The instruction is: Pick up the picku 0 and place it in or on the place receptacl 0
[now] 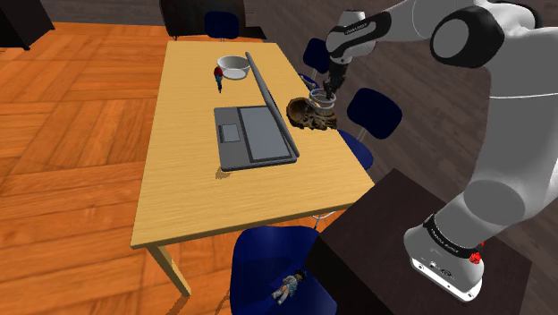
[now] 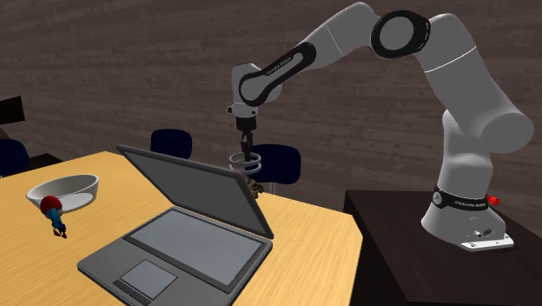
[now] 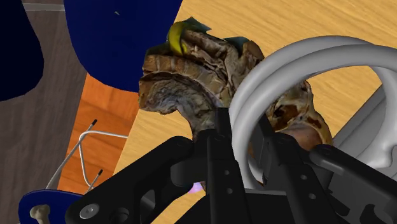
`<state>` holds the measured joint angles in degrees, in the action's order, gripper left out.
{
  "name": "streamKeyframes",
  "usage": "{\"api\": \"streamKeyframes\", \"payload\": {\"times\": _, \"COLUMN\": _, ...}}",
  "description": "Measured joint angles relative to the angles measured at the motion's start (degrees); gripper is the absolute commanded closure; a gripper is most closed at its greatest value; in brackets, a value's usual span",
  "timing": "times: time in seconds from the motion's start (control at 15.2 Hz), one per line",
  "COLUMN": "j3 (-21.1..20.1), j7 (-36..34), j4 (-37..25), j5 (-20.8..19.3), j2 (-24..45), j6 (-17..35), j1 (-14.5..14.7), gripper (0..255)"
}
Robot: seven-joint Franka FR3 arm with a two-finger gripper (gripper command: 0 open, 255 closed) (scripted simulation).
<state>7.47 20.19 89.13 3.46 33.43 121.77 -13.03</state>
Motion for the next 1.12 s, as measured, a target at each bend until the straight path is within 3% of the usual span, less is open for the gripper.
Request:
{"api": "streamKeyframes", "payload": {"times": 0.33, "j3": -0.1, "j7": 2.3, "j4": -19.8, "j5": 0.9, "j2": 11.8, "j6": -8.0, "j1": -3.4, "gripper": 255}}
{"api": "streamKeyframes", "payload": {"times": 1.12, "j3": -0.4, "j7": 2.8, "j4": -20.6, "j5": 1.4, "j2": 17.3, "j6": -3.3, "j1": -4.0, "gripper": 255}}
